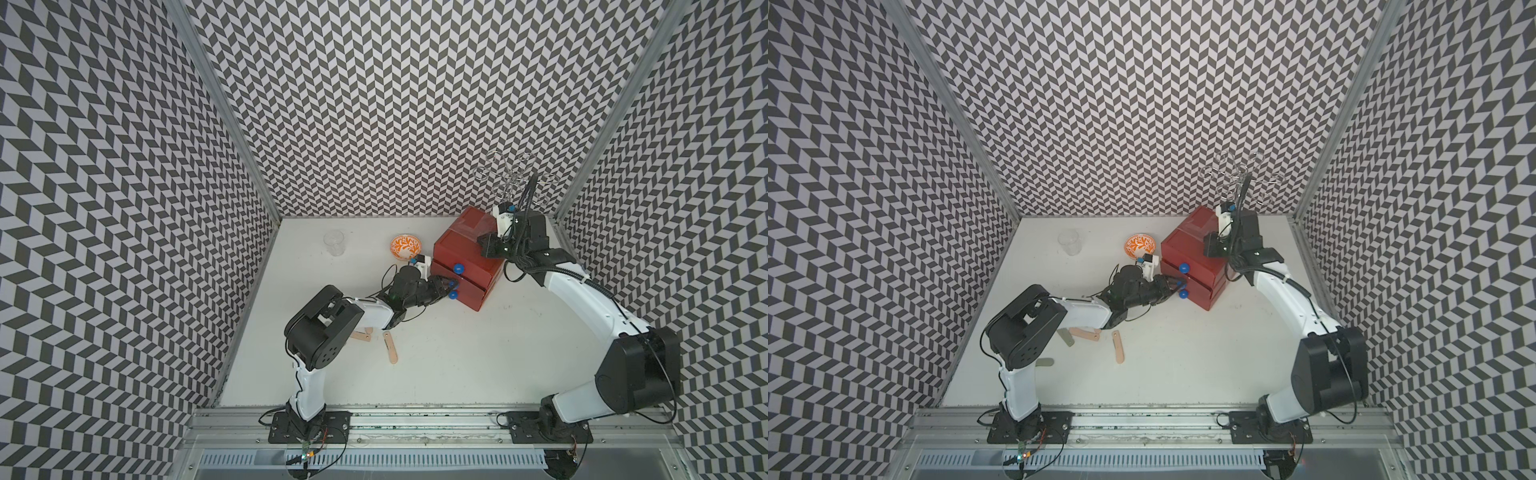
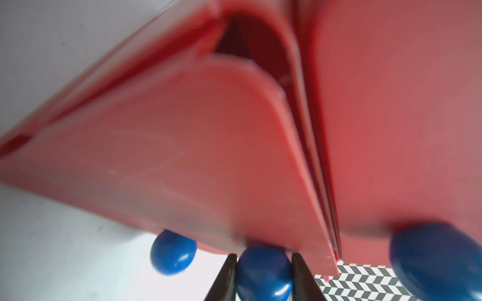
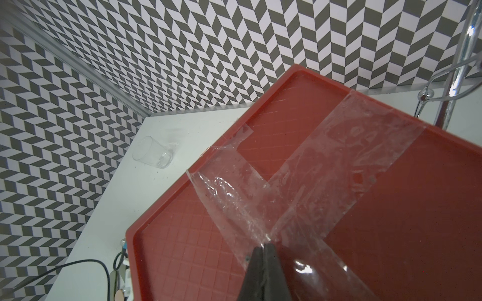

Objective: Place the fruit knives into the drawer by color
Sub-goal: Open the drawer in the storage box.

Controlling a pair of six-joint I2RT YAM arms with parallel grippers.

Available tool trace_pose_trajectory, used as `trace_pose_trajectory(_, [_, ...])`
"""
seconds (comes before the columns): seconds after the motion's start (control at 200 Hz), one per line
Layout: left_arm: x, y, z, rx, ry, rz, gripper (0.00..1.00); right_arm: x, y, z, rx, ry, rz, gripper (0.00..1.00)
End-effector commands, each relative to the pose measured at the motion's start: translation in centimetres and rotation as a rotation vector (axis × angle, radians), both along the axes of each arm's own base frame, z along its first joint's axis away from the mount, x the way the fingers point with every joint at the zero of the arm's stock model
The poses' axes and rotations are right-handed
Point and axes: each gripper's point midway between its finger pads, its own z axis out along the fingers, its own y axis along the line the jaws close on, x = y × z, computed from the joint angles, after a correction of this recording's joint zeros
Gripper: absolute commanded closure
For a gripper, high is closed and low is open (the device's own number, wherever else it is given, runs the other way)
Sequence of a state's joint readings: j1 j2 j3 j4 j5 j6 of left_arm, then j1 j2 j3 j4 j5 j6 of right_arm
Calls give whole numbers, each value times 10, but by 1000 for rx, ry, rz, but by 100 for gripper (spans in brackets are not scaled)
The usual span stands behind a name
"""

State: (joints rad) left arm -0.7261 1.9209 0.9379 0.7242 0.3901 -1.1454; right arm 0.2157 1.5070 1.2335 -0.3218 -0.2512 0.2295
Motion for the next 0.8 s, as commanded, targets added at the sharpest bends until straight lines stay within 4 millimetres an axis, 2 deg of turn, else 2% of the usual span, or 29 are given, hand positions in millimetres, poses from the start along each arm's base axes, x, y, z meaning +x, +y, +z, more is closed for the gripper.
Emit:
trace_pose_trajectory(0.0, [-13,7,7,-7,-2,-1,79,-40,-16,-98,-101,355,-33,99])
trace_pose_trajectory(0.386, [-45,32,-7,56,29,18,79,-39,-16,-97,-99,351,-32,99])
trace_pose_trajectory(0.506, [-54,34,-13,71,40,15,79,-38,-14,-98,-90,353,-29,99])
trace_pose_trajectory(0.661, [-57,33,-13,71,47,16,78,-39,-14,-97,-89,352,-29,99])
trace_pose_trajectory(0.796, [-57,33,-9,80,42,17,72,-38,-16,-97,-99,348,-33,99])
